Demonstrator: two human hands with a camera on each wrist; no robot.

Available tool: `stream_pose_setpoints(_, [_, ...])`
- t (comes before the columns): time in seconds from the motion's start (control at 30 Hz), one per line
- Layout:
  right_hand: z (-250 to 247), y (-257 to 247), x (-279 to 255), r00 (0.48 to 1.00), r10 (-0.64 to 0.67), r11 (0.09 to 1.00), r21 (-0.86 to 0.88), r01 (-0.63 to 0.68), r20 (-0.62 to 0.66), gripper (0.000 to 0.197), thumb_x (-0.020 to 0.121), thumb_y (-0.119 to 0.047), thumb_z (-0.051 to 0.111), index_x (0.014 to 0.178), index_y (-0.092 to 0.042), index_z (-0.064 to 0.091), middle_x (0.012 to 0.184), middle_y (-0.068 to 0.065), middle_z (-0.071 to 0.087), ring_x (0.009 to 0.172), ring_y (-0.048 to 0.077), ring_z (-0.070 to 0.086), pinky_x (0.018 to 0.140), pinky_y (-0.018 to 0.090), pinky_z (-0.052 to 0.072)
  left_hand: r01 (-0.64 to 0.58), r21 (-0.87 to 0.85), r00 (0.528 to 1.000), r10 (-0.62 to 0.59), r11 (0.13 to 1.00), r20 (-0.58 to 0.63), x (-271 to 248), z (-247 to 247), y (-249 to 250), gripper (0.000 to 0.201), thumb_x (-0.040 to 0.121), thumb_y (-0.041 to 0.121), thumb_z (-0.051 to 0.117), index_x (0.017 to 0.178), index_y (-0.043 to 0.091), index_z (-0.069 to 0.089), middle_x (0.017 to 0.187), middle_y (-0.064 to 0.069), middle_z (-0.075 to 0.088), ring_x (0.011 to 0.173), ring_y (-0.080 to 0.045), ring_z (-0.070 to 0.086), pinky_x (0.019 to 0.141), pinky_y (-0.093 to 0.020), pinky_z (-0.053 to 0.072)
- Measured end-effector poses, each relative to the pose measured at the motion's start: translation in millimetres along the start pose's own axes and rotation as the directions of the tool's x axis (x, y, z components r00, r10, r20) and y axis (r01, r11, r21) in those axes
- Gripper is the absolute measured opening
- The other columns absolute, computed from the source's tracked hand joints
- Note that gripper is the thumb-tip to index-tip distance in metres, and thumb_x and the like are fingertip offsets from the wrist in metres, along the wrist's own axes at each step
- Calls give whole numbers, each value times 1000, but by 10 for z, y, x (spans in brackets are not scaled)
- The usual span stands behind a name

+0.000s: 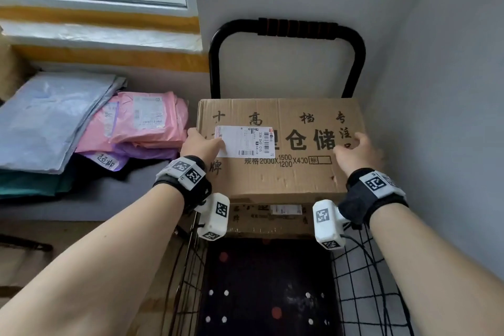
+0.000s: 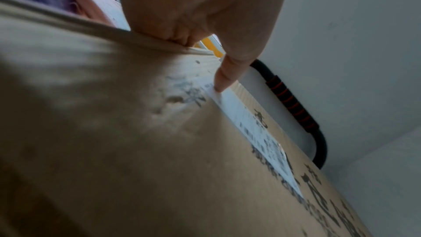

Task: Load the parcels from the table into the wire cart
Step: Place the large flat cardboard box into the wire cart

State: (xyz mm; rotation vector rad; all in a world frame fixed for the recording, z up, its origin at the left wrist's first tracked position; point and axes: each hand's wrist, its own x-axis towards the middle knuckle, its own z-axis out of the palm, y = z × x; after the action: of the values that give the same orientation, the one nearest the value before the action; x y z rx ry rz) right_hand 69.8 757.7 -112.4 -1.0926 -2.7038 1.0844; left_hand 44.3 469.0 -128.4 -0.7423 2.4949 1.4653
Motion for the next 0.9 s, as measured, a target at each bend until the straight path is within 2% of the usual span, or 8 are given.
stream_pose_setpoints(0.13, [253,169,252,996,70,997,-35,-68,58,67,73,-38,63,136,-41,38,136,12,41,121,35,47,100,52,43,14,75,1000,-13,997,-18,168,192,-4,52,77,20,63,125,10,45,112,-6,60,101,-29,59,87,-33,47])
stream_pose_setpoints(0.2, [352,240,389,990,109,993,-53,-105,85,67,76,-36,65,138,-39,38,138,13,41,123,35,45,103,51,41,36,103,999,-35,994,-15,255,315,-26,53,80,19,61,129,10,42,113,-6,58,104,-29,58,83,-30,43])
stream_pose_setpoints(0.3, [515,334,589,985,132,989,-75,-124,112,66,81,-32,65,140,-36,36,141,12,38,128,35,41,107,48,36,85,127,996,-86,988,2,396,508,-143,56,82,14,60,133,9,36,121,-9,56,110,-31,55,84,-31,41])
stream_pose_setpoints(0.43, [784,476,757,972,164,983,-105,-148,166,66,82,-32,63,142,-35,34,144,12,37,129,34,41,107,47,37,148,163,988,-154,975,25,619,748,-375,59,81,12,59,135,7,34,126,-11,54,113,-32,53,91,-35,43])
stream_pose_setpoints(0.57, [1053,705,850,956,219,972,-127,-197,196,71,84,-30,63,145,-34,28,145,12,35,130,35,40,107,48,36,206,194,976,-216,959,31,776,1011,-620,62,82,12,57,138,5,29,126,-14,53,105,-31,55,84,-35,45])
stream_pose_setpoints(0.67, [1286,963,839,928,297,951,-162,-265,226,83,83,-29,65,149,-33,16,147,13,35,130,37,41,106,48,38,292,216,952,-306,931,29,791,1182,-883,65,83,12,57,140,3,25,131,-17,49,114,-34,52,89,-36,44])
stream_pose_setpoints(0.73, [1437,1134,807,908,342,935,-186,-303,240,89,81,-31,66,151,-30,10,148,15,34,130,38,41,107,49,37,350,253,929,-369,902,27,761,1263,-1092,65,84,13,58,139,1,25,133,-19,47,117,-35,51,84,-35,42])
stream_pose_setpoints(0.9, [1707,1575,743,851,457,874,-308,-376,259,87,84,-30,66,151,-16,13,147,18,34,131,37,41,104,45,37,430,307,883,-467,849,56,686,1494,-1537,64,85,11,57,138,-1,23,131,-21,48,112,-35,53,76,-34,41])
